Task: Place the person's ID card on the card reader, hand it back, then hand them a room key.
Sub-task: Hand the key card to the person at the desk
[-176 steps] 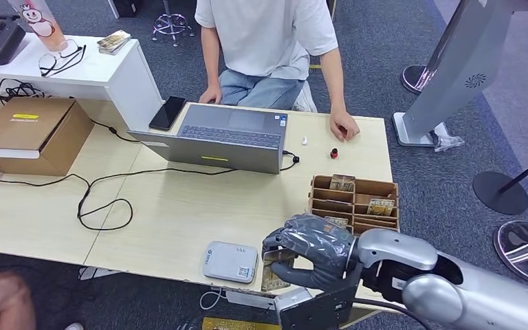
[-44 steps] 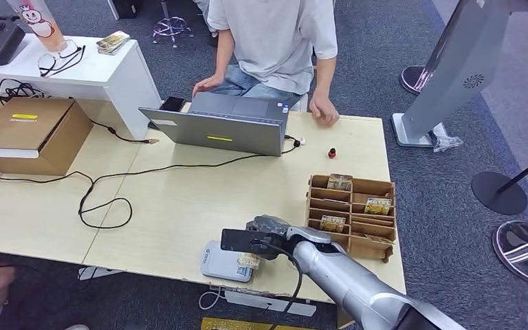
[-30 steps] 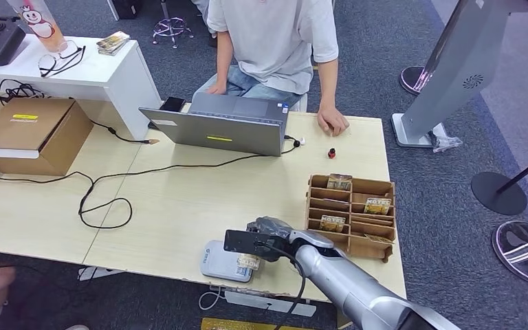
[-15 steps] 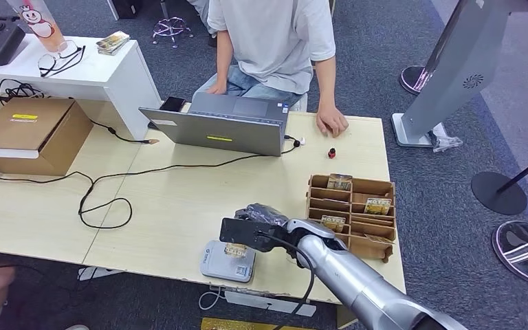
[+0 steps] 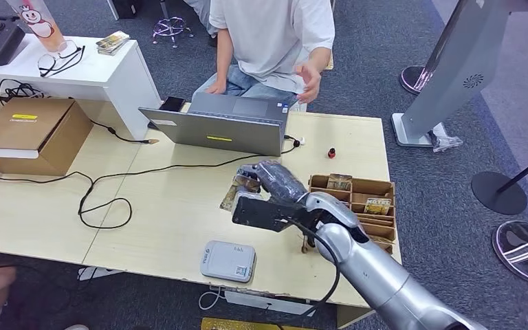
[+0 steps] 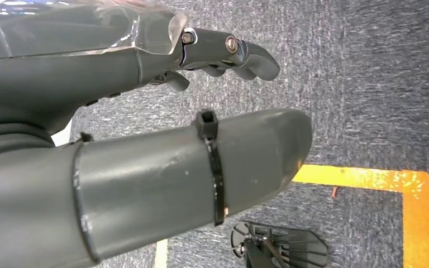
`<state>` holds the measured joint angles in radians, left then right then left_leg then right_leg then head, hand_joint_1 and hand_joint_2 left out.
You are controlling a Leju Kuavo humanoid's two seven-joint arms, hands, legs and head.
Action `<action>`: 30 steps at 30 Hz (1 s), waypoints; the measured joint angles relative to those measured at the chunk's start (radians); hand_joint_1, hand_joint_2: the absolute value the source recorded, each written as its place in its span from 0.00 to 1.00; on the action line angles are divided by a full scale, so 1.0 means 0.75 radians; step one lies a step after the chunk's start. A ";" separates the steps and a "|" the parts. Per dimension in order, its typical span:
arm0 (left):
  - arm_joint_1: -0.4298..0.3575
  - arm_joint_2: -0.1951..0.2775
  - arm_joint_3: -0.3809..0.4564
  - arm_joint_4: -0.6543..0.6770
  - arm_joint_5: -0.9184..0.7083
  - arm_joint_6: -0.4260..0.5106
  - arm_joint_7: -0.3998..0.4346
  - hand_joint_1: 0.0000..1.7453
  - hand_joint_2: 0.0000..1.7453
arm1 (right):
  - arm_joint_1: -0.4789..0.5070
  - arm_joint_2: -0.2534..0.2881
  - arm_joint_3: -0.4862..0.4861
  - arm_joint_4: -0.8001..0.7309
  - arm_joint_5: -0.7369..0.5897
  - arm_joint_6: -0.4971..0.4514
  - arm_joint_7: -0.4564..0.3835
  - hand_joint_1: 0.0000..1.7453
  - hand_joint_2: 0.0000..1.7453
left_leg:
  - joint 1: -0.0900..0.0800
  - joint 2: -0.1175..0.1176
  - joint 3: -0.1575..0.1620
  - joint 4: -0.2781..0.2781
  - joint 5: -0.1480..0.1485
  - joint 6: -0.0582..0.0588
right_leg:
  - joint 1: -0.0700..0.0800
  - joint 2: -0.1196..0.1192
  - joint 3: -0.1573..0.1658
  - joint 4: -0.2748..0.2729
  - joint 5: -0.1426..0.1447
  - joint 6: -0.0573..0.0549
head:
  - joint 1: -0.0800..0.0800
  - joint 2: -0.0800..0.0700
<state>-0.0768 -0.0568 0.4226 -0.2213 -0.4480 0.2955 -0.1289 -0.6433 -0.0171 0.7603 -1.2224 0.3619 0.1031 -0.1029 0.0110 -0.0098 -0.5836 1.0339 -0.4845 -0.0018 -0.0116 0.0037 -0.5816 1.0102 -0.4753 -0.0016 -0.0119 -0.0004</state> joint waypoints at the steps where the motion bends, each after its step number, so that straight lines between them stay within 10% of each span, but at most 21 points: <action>1: 0.005 0.000 0.002 0.000 0.001 0.001 -0.002 0.00 0.00 | -0.001 -0.005 -0.006 -0.023 0.048 -0.041 -0.003 1.00 1.00 | 0.000 0.000 0.000 0.000 0.000 0.000 | 0.000 0.000 0.000 0.000 0.000 0.000 | 0.000 0.000; 14: 0.026 -0.010 0.006 0.000 -0.032 0.005 -0.066 0.00 0.00 | -0.184 0.023 -0.042 0.055 0.911 -0.592 0.055 1.00 1.00 | 0.000 0.000 0.000 0.000 0.000 0.000 | 0.000 0.000 0.000 0.001 0.000 0.000 | 0.000 0.000; 26: 0.027 -0.018 0.006 0.000 -0.049 0.018 -0.054 0.00 0.00 | -0.347 0.110 -0.048 0.332 1.161 -0.682 0.150 1.00 1.00 | 0.000 -0.001 -0.001 0.000 0.001 0.000 | 0.000 -0.001 0.000 0.000 0.000 0.000 | 0.000 0.000; 29: 0.028 -0.019 0.006 0.000 -0.050 0.018 -0.059 0.00 0.00 | -0.363 0.130 -0.048 0.389 1.166 -0.682 0.152 0.84 1.00 | 0.000 -0.001 -0.001 0.000 0.001 0.000 | 0.000 -0.001 0.000 0.001 0.000 0.000 | 0.000 0.000; 30: 0.028 -0.019 0.006 0.000 -0.051 0.018 -0.061 0.00 0.00 | -0.365 0.134 -0.048 0.404 1.165 -0.682 0.152 0.59 1.00 | 0.000 -0.001 -0.001 0.000 0.001 0.000 | 0.000 -0.001 0.000 0.001 0.000 0.000 | 0.000 0.000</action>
<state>-0.0556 -0.0709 0.4273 -0.2213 -0.4864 0.3086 -0.1747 -0.9171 0.0833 0.7239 -0.9190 1.2355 -0.4082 0.0108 0.0111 -0.0106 -0.5842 1.0339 -0.4840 -0.0022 -0.0116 0.0028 -0.5813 1.0105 -0.4750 -0.0016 -0.0120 -0.0004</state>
